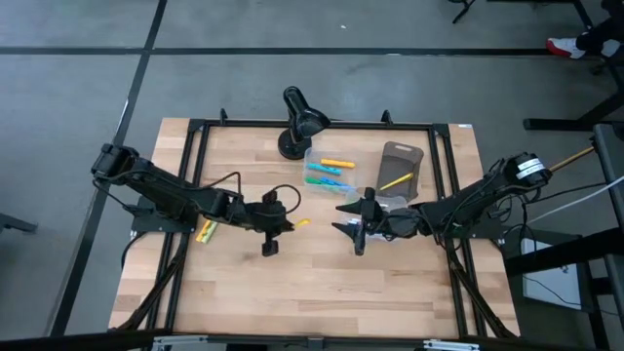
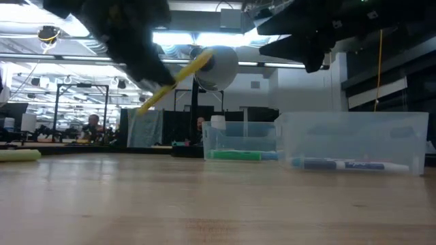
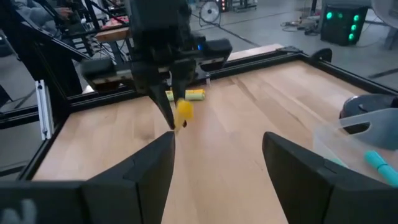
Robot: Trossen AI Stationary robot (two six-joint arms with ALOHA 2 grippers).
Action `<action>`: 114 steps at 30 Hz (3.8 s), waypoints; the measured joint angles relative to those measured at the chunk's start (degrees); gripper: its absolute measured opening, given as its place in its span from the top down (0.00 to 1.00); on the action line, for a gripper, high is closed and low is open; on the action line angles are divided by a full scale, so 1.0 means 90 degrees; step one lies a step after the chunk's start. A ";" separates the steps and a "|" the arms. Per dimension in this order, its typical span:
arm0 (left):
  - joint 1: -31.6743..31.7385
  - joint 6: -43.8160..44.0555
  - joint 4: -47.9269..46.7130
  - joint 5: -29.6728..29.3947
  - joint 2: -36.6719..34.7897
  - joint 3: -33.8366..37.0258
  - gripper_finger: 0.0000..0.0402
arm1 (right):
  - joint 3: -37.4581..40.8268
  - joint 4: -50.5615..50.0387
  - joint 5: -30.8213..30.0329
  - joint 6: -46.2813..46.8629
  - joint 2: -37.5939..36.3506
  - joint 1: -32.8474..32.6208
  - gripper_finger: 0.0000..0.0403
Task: Pick & Place Markers
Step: Put the yellow pen into the black transparent bin
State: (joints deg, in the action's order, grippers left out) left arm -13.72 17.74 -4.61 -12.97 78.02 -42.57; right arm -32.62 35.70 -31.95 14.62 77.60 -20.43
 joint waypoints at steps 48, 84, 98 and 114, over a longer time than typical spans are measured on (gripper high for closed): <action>0.0092 -0.1059 0.3218 0.0251 0.0546 -0.0007 0.95 | -0.0994 0.0913 0.2646 -0.1166 0.0912 0.0727 0.40; 0.0091 -0.0890 0.2948 0.0106 0.0539 -0.0010 0.69 | -0.1120 0.0547 0.2667 -0.1176 0.0993 0.0877 0.86; 0.0092 -0.0826 0.2067 0.0093 0.0539 -0.0010 0.49 | -0.1117 0.0139 0.0940 -0.1152 0.0911 0.0877 0.86; 0.0078 -0.0535 0.1182 0.0095 0.0534 -0.0010 0.50 | -0.1117 -0.2445 -0.1901 -0.1198 -0.0883 0.0882 0.86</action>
State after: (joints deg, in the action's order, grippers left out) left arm -13.02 12.93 6.03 -12.12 82.83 -42.65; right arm -42.68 13.69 -49.06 3.84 69.66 -12.49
